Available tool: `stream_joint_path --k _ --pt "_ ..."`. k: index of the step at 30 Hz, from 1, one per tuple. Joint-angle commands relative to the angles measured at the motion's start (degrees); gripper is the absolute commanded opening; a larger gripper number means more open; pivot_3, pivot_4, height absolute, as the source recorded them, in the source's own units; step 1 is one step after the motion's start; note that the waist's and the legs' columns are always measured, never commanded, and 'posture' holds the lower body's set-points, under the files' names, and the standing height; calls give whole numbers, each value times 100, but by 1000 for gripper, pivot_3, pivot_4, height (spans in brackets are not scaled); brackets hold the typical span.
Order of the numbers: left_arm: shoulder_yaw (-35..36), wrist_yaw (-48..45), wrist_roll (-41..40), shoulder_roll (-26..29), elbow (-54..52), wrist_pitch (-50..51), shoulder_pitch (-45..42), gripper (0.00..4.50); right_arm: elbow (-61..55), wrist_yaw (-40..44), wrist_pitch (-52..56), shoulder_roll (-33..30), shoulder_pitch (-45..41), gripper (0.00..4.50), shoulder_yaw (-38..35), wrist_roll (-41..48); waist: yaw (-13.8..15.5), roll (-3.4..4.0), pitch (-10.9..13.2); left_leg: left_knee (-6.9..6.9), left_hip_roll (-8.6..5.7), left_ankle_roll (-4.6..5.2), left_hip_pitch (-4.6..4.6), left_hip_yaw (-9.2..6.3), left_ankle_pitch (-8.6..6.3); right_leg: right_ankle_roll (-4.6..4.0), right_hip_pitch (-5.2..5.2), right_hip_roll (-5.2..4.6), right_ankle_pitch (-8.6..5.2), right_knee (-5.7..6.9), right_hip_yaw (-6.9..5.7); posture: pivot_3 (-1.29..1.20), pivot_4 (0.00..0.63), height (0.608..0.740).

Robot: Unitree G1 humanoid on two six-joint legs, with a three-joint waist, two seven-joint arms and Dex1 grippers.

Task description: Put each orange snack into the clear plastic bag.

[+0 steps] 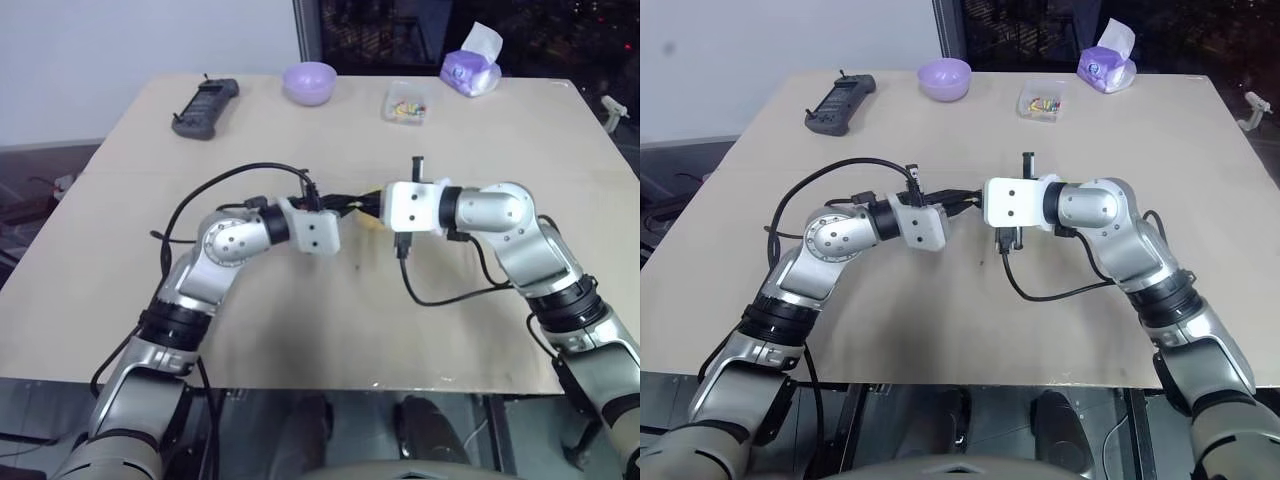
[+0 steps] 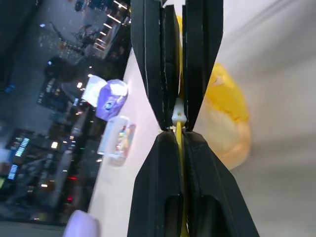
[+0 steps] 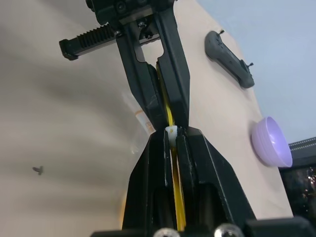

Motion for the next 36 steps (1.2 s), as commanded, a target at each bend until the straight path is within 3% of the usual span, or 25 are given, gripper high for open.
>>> stream_joint_path --k 1,16,36 --pt "268 500 412 263 342 17 -159 0 153 -123 34 -362 -48 35 -314 -209 -3 0 0 0 0 0 0 0 0 0 0 0 0 0 0 0 150 740" --pt "196 1031 706 313 682 -92 -368 0 609 -432 195 -1197 -39 35 -684 -209 -5 0 0 0 0 0 -1 1 0 0 0 -1 0 -1 1 0 150 740" --pt "296 1661 737 278 886 -45 -592 0 844 -533 242 -1597 -55 35 -873 -102 -10 -2 2 -1 -1 0 -2 6 0 0 -2 -3 0 -1 4 0 150 740"
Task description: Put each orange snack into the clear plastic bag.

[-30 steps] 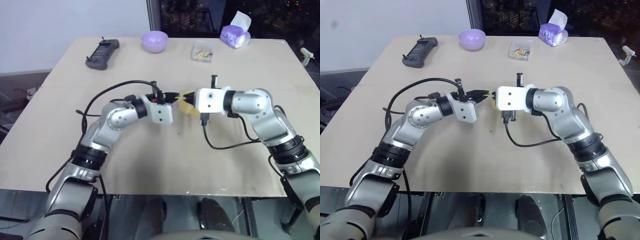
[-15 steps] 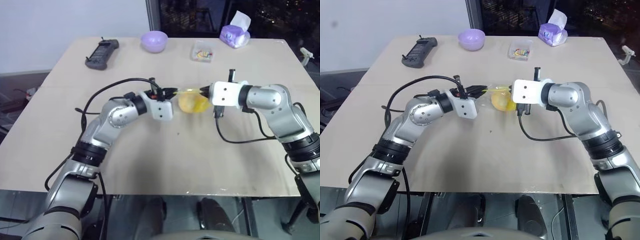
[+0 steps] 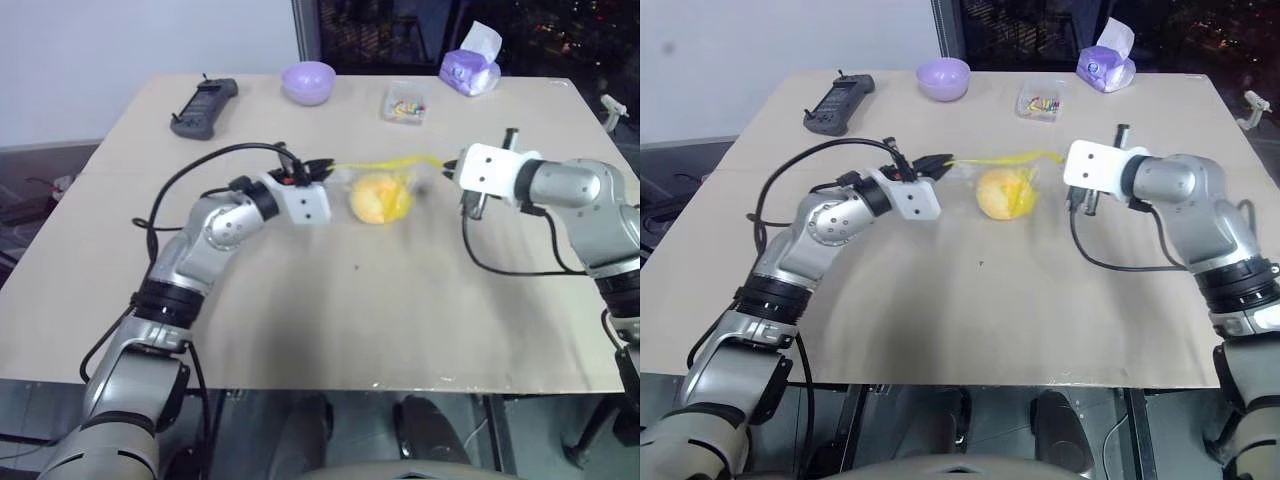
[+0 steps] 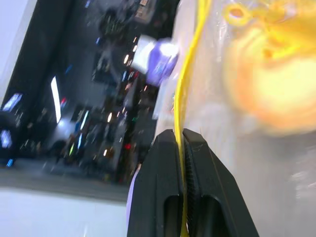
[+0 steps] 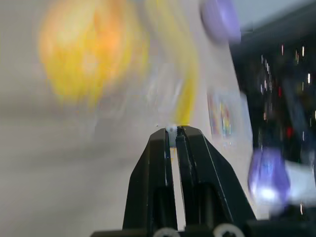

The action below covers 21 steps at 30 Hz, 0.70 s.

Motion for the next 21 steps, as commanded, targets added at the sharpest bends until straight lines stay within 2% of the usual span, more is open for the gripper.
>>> stream_joint_path --k 1,14,20,21 --pt "112 83 -71 -4 -104 -48 -138 0 -126 -59 -18 -26 -77 35 -232 -20 3 0 0 0 0 0 0 -1 0 0 0 0 0 0 0 0 150 740" --pt "80 -51 -250 -139 -103 -209 -128 0 -184 -101 154 66 -16 35 -276 -58 7 0 0 0 0 0 -1 0 0 0 0 0 0 0 0 0 150 740" --pt "59 -22 -299 -321 13 -281 -293 0 221 -305 216 395 -58 35 -319 88 9 -1 0 0 0 0 -1 -1 0 0 1 -1 0 0 -1 0 150 740" --pt "58 -25 -292 -319 51 -305 -311 0 348 -319 211 427 -79 356 -342 107 8 0 0 0 0 -1 -1 0 0 0 1 -1 0 0 -1 0 150 740"
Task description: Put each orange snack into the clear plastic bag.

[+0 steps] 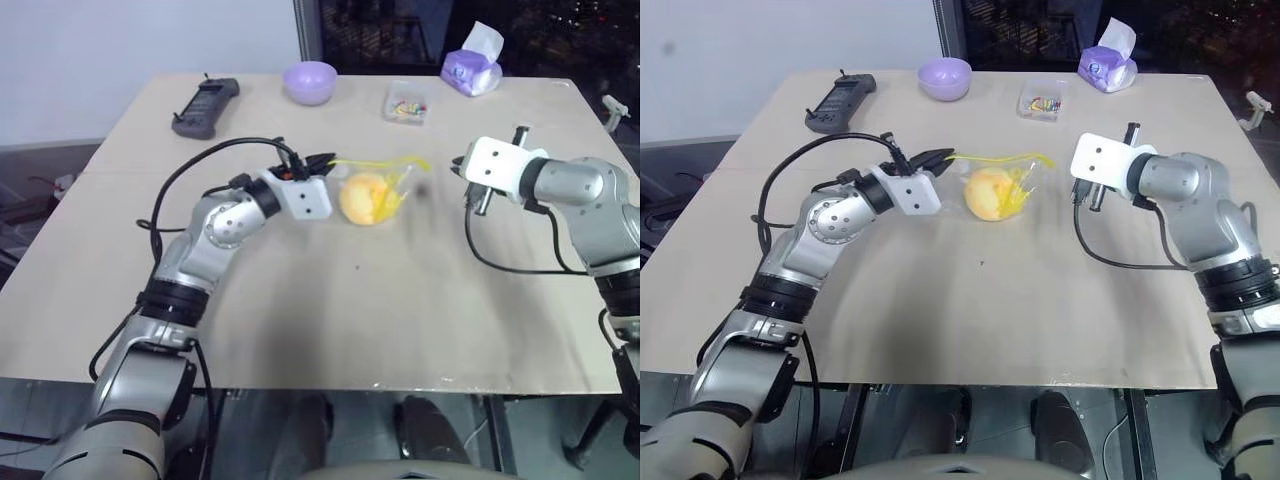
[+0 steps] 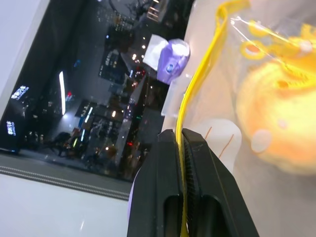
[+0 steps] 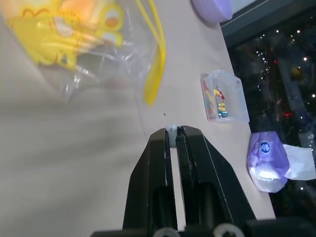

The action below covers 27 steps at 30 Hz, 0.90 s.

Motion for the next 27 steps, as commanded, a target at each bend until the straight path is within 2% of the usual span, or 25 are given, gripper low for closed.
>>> stream_joint_path --k 1,2,4,6,14,27 --pt "48 53 -74 19 21 -190 -188 0 258 -132 35 42 -80 726 -258 85 -2 0 0 0 0 0 0 1 0 0 0 0 0 0 1 0 150 740" --pt "49 56 -69 22 46 -212 -196 0 399 -184 -8 -14 -78 1009 -209 -50 -2 0 0 0 0 0 0 1 0 0 0 0 0 0 1 0 150 740" --pt "55 65 -68 21 59 -241 -189 0 703 -525 -39 -51 -160 1950 -144 -381 0 0 0 0 -1 -1 0 2 0 0 0 -2 0 -1 1 0 150 740" --pt "54 70 -64 13 42 -259 -157 0 754 -447 -113 -58 -172 2397 -83 -428 2 0 0 0 -2 -1 0 2 1 0 -1 -3 0 -1 1 0 150 740" --pt "48 49 -76 -3 -17 -304 -93 0 495 -76 94 577 -163 2397 -220 184 -61 0 0 -1 0 -1 2 2 1 0 -1 0 0 3 4 0 150 740" --pt "43 16 -63 40 -120 -359 -31 0 1454 -187 -242 1091 -559 2397 -337 514 -15 0 0 1 -3 -4 2 1 2 0 -1 -2 0 3 2 0 150 740"
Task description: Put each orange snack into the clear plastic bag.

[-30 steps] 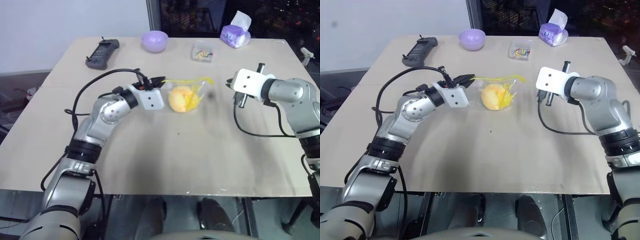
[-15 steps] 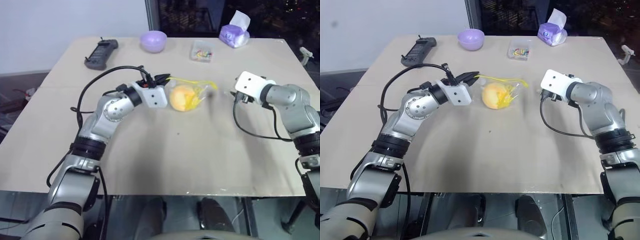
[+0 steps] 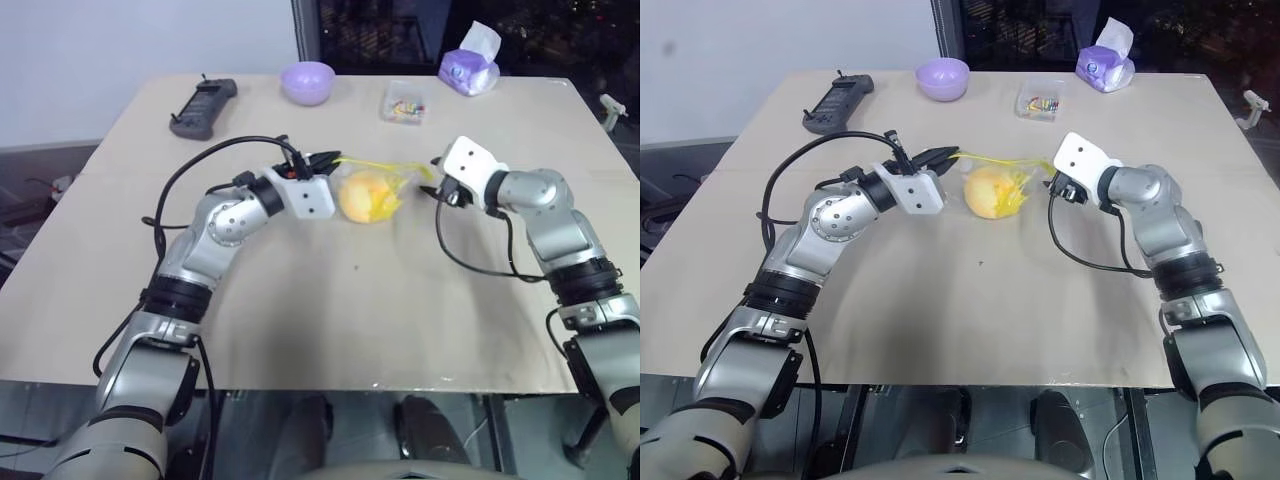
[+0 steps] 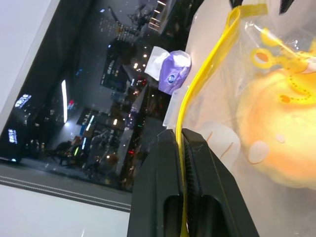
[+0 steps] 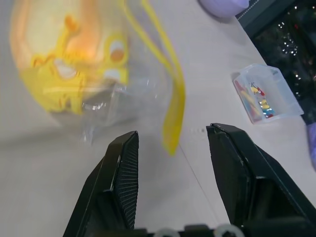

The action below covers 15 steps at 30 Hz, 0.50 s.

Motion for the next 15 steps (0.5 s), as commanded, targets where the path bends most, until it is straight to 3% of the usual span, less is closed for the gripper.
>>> stream_joint_path --k 1,2,5,8,9,15 --pt "45 17 -62 52 -216 -136 -18 0 114 17 -276 29 -235 2397 -214 214 1 0 0 0 0 0 0 0 0 0 0 0 0 0 0 0 150 740" --pt "50 17 -64 57 -223 -138 -11 0 133 30 -304 37 -245 2397 -215 243 2 0 0 0 0 -1 0 1 1 0 0 0 0 -1 0 0 150 740" --pt "62 11 -67 89 -235 -153 7 0 100 257 -437 45 -221 1773 -175 400 1 0 0 0 0 1 0 0 -1 0 0 0 0 0 0 0 150 740" --pt "59 9 -60 109 -229 -166 2 0 144 342 -591 -12 -192 315 -128 395 1 0 0 0 0 1 0 0 -1 0 0 0 0 0 0 0 150 740" --pt "58 10 -60 114 -223 -170 -2 0 157 349 -611 -15 -192 55 -133 400 1 0 0 0 0 1 0 0 -1 0 0 0 0 0 0 0 150 740" --pt "52 98 20 88 -47 -146 -90 0 222 127 -708 -32 -238 55 -231 331 1 0 0 0 0 1 0 0 0 0 0 0 0 0 0 0 150 740"
